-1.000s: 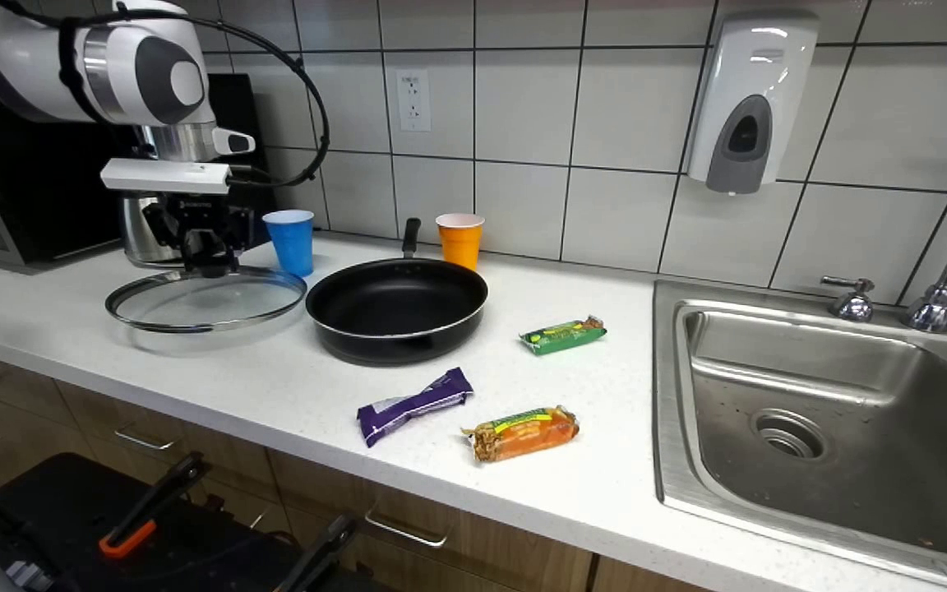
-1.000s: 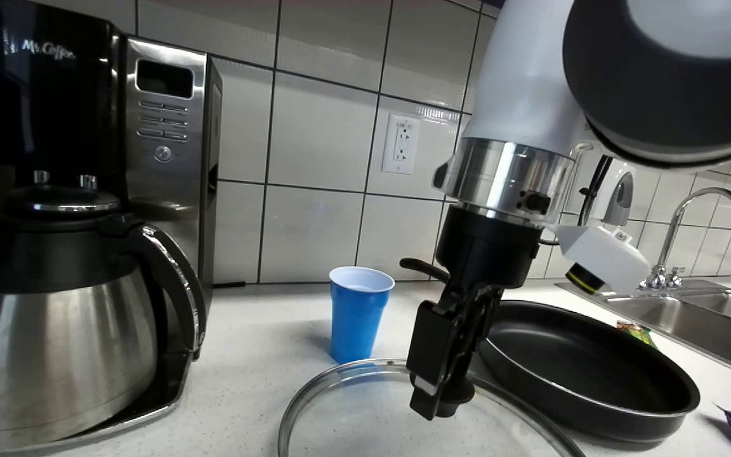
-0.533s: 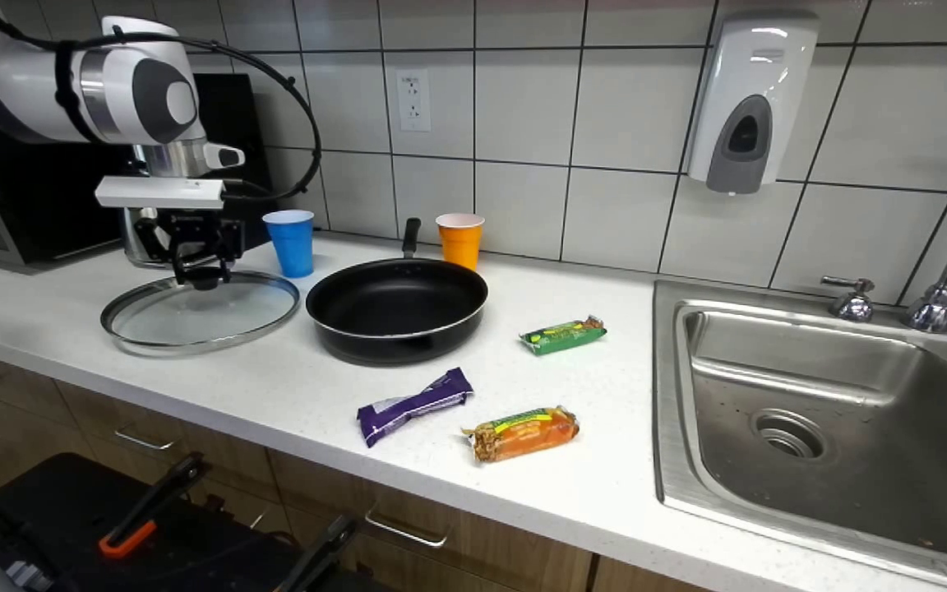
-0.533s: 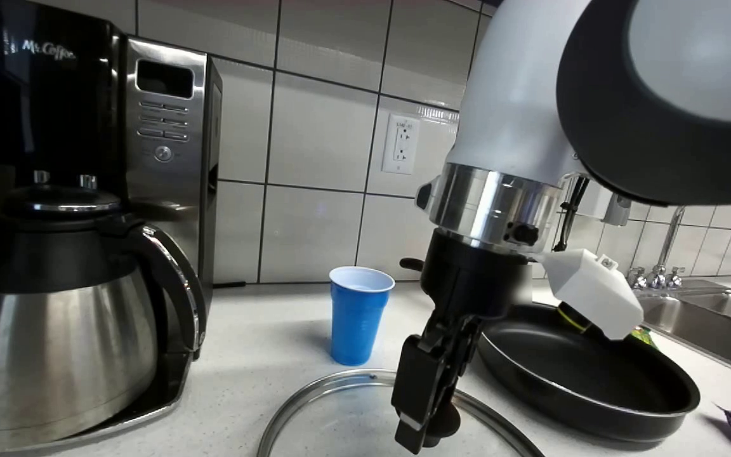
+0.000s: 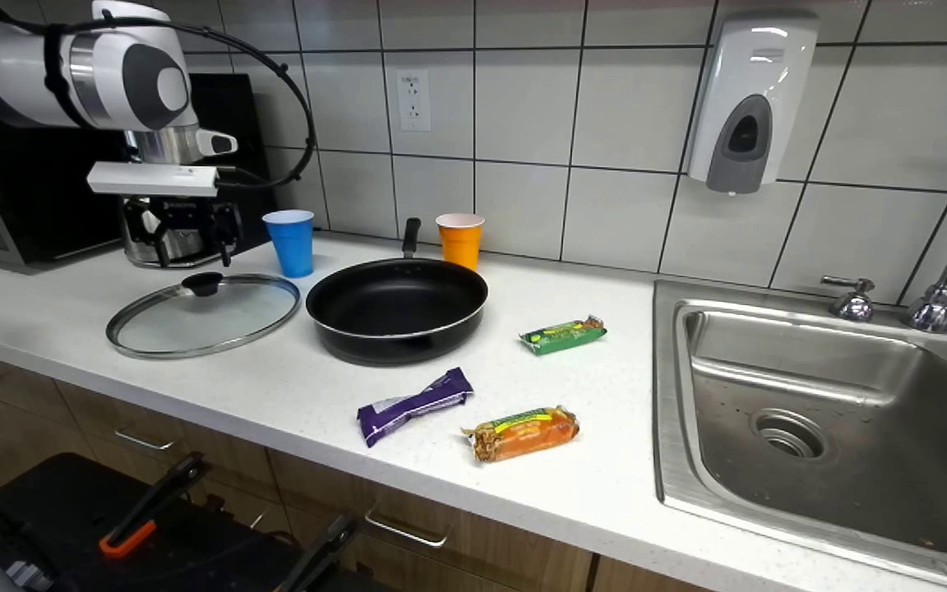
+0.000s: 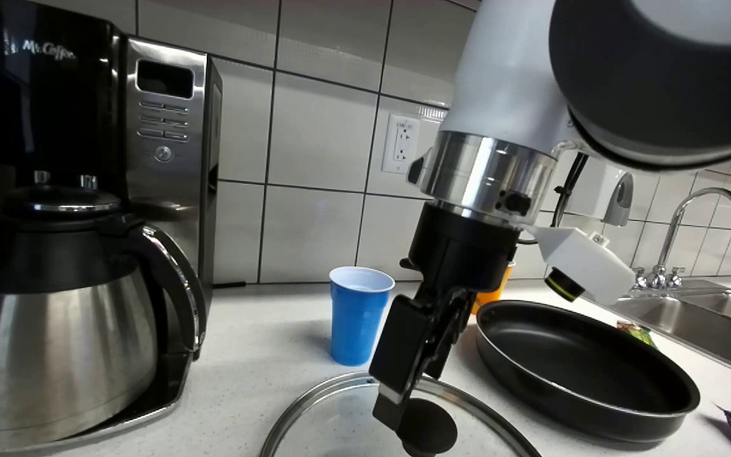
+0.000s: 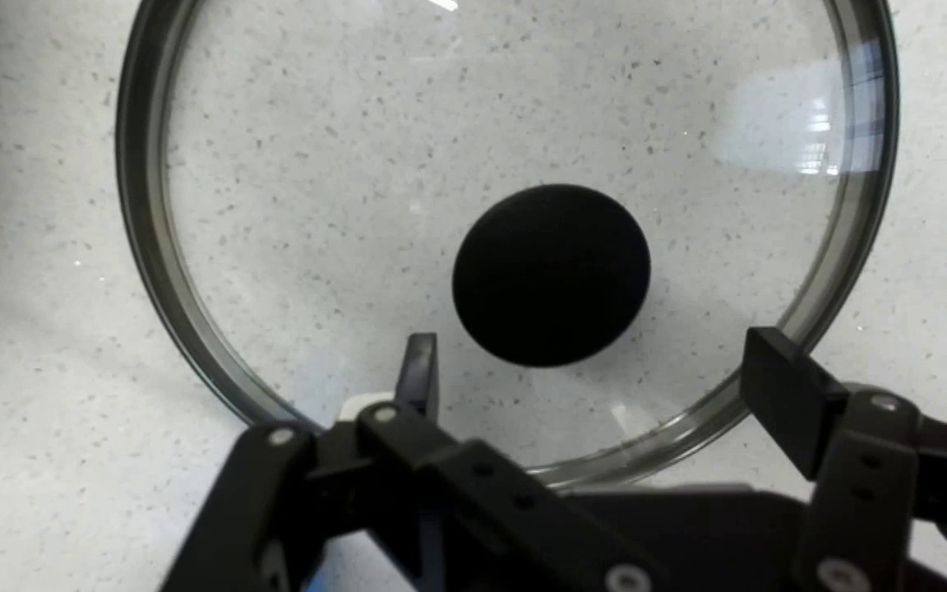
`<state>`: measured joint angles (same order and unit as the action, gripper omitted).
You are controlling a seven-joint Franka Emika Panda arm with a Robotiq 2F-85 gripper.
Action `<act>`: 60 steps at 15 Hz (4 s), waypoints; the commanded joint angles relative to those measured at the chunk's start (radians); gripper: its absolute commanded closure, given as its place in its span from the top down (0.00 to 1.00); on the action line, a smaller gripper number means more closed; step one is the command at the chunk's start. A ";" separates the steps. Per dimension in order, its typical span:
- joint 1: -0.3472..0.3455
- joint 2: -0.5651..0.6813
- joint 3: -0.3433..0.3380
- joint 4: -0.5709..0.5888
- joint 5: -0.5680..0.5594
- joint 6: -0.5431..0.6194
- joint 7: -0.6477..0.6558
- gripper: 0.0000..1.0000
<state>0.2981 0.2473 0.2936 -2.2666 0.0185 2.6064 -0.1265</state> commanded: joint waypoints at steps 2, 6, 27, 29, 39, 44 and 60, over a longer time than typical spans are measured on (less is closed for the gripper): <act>-0.030 -0.099 0.014 0.013 0.059 -0.137 -0.029 1.00; -0.054 -0.182 -0.024 -0.007 0.084 -0.251 0.011 1.00; -0.305 -0.477 -0.271 -0.277 -0.096 -0.395 0.315 1.00; -0.303 -0.474 -0.271 -0.277 -0.095 -0.394 0.314 1.00; -0.299 -0.484 -0.265 -0.289 -0.095 -0.389 0.323 1.00; -0.327 -0.564 -0.281 -0.362 -0.088 -0.343 0.402 1.00; -0.528 -0.581 -0.360 -0.511 -0.131 -0.174 0.465 1.00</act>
<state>-0.1966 -0.3511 -0.0632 -2.7785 -0.0873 2.3892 0.3287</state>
